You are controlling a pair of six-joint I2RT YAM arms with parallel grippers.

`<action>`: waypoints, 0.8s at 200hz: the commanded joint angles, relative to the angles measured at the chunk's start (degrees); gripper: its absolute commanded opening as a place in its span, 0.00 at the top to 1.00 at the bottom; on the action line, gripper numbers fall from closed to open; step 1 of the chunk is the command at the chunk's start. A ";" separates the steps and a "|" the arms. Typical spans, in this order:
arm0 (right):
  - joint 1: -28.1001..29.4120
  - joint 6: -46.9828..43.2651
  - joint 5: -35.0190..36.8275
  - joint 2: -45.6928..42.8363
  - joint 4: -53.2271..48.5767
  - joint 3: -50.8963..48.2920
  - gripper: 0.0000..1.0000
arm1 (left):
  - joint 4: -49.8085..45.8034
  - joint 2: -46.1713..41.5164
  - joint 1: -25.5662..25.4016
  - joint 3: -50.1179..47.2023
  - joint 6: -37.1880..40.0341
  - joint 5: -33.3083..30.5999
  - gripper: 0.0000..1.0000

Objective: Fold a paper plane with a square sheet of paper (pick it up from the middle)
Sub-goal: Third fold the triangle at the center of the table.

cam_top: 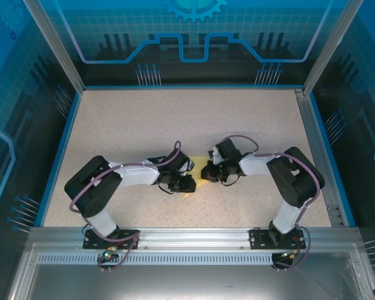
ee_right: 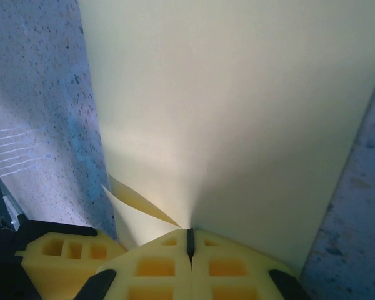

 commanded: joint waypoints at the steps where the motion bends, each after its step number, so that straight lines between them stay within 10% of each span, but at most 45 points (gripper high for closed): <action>1: 1.16 -1.23 1.34 -3.89 -4.66 2.09 0.98 | -4.40 -0.05 -0.24 -2.71 -1.32 -2.11 0.79; 160: 7.13 2.23 2.41 1.86 2.78 -1.54 1.00 | -4.70 0.28 -0.17 -2.67 -1.06 -3.72 0.86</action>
